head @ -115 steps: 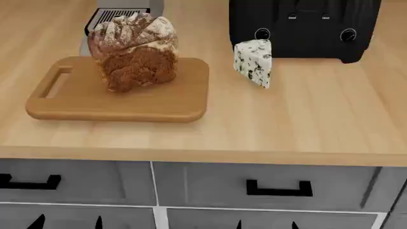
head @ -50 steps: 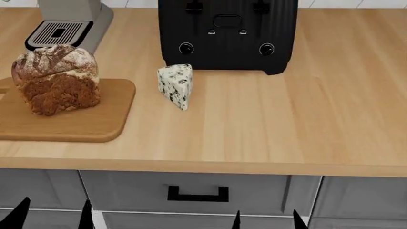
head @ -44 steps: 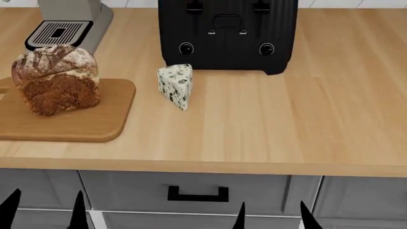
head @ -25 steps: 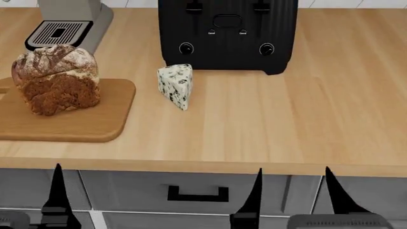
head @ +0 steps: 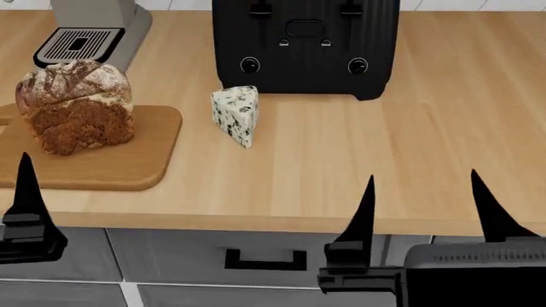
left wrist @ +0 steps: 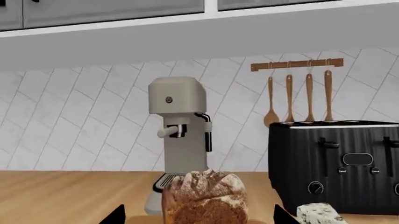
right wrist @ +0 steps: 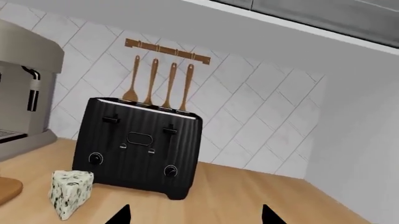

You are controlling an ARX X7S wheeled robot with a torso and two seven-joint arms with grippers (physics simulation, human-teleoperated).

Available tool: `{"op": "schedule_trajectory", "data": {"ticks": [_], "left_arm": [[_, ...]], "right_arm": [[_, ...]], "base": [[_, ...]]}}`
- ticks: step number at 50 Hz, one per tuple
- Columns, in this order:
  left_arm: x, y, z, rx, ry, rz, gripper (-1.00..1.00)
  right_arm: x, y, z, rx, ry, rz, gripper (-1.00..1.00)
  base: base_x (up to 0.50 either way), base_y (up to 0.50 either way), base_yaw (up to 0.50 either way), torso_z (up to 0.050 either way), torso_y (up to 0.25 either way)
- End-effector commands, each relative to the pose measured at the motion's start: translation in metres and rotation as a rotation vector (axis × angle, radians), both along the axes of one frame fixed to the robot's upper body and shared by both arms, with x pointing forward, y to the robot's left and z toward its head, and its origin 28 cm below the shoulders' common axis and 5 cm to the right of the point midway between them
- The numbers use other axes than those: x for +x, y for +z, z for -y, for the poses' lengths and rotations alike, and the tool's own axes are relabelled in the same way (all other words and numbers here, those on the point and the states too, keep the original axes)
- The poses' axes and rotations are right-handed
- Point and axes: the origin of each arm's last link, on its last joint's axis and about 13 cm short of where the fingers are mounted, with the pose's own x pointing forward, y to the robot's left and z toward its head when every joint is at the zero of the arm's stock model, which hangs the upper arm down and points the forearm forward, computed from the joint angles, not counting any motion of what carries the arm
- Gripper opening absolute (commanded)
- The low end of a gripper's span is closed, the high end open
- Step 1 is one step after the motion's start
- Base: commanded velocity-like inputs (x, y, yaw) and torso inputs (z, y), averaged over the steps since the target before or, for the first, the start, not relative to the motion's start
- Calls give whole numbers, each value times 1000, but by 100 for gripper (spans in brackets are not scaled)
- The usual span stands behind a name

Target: Pick up the wedge of cheese and place it on the slice of bread to prepare a simple cheese on bread dish.

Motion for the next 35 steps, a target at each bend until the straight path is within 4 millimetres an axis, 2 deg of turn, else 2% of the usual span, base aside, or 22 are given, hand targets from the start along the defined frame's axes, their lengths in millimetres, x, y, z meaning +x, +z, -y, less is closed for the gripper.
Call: {"op": "schedule_trajectory", "data": {"ticks": [1,12,35], "left_arm": [[2,19,-5,13,21,49,100],[4,16,-6,16,20,48,100],[6,23,-7,7,32,43,100]], "right_arm": [[-1,17,8,-23,-45,38,100],[7,34,16,-14,-112,94,100],[6,37,16,-19,-113,96,100]], "base": [[0,0,0,0,0],[0,0,0,0,0],[0,0,0,0,0]]}}
